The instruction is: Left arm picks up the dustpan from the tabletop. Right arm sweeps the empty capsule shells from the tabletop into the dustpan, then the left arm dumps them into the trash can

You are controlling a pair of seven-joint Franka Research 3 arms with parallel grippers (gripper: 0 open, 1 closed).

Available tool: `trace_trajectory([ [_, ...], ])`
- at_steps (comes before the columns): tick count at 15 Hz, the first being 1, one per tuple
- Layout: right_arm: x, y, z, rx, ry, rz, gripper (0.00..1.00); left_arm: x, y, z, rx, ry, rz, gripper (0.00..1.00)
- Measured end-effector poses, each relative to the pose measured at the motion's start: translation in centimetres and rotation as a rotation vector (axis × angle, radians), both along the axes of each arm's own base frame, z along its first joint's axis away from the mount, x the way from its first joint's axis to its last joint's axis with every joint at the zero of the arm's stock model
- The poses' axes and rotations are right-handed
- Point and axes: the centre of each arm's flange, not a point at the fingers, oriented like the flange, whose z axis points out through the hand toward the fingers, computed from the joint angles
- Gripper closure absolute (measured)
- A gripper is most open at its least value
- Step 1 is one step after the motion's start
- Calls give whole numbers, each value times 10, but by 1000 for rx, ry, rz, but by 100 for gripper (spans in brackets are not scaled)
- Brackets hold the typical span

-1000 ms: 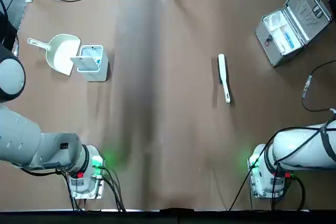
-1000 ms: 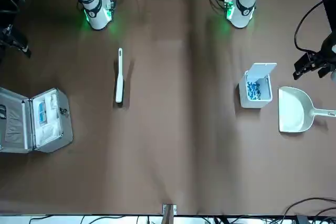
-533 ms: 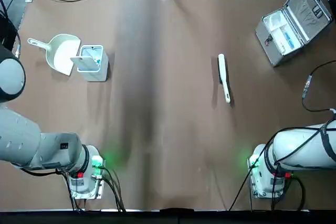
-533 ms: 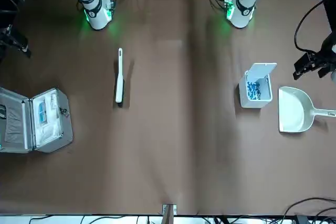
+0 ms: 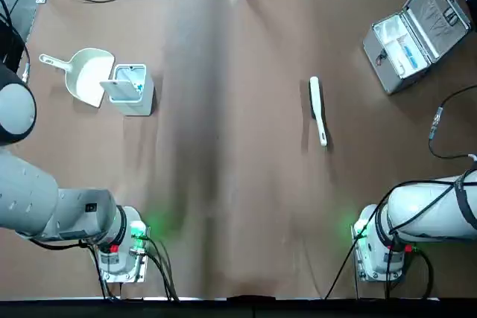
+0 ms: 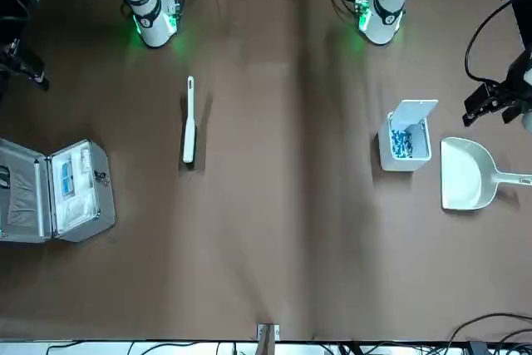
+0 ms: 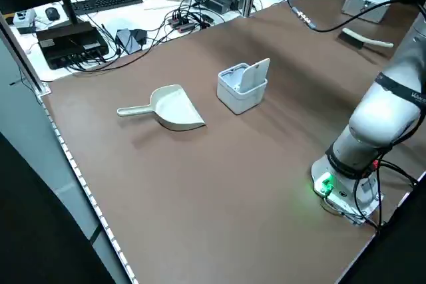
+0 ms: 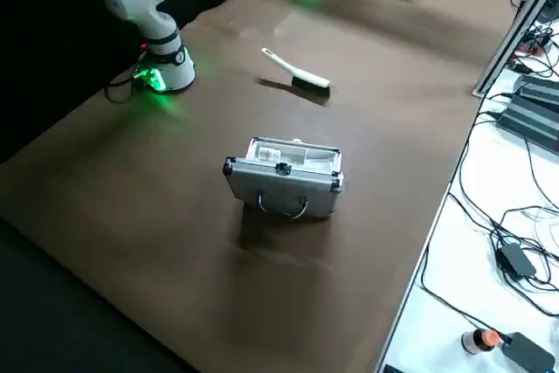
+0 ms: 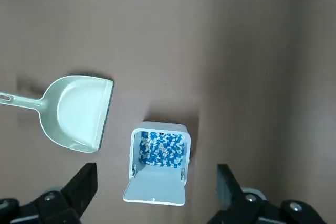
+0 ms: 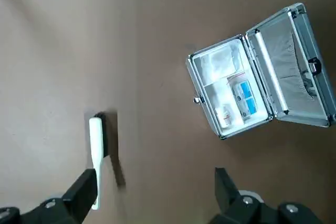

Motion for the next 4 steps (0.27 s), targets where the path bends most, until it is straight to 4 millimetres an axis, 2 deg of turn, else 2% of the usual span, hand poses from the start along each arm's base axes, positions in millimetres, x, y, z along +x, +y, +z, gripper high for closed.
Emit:
trace_trajectory([
  [4,0,0,0,0,1,0,1,0,-1,0,-3,0,28,0],
])
